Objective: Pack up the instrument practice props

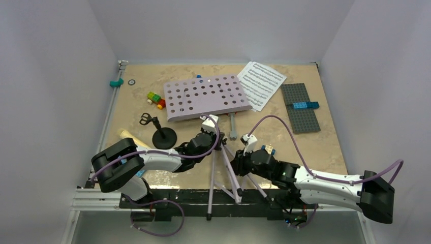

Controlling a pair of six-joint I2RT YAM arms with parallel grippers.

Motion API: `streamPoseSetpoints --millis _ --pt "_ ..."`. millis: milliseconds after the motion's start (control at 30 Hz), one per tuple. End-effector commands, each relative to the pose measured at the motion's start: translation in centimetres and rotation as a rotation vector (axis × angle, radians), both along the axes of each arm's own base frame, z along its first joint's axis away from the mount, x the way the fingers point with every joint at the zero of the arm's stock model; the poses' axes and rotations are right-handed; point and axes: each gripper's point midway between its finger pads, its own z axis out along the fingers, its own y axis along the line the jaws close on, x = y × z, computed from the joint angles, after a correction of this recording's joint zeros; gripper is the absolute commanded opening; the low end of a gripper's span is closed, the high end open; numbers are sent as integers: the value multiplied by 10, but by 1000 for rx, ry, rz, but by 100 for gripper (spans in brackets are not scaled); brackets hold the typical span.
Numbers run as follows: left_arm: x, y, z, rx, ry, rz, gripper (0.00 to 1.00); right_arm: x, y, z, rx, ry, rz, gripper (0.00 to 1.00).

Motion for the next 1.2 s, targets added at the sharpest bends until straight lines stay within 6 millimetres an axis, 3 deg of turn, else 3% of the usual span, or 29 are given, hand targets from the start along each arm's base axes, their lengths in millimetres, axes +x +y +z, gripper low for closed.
streamPoseSetpoints --millis 0,200,333,400,467,567,633,733,800,933,1167 --pt "-7 -2 -12 20 14 -45 0 11 38 98 310 -173 44 0" --pt "-10 -4 -13 7 27 -58 0 12 41 92 288 -159 45 0" --pt "-11 -1 0 27 33 -58 1 15 38 72 205 -132 26 0" --pt "-10 0 12 37 29 -56 18 16 35 65 164 -116 16 2" --pt "-10 5 25 44 23 -46 35 18 29 63 121 -114 -5 22" --pt "-11 13 51 21 -6 -26 51 22 16 64 73 -116 -51 49" --pt "-12 19 69 8 -22 -18 56 24 4 68 41 -119 -77 60" --pt "-21 32 85 -1 29 2 63 20 -5 96 73 -101 -81 70" --pt "-32 42 79 15 109 16 67 15 -6 114 103 -75 -49 74" --pt "-62 53 48 9 294 -3 72 5 0 135 149 14 87 83" --pt "-98 54 -3 -21 499 -56 72 12 13 101 -53 139 190 85"
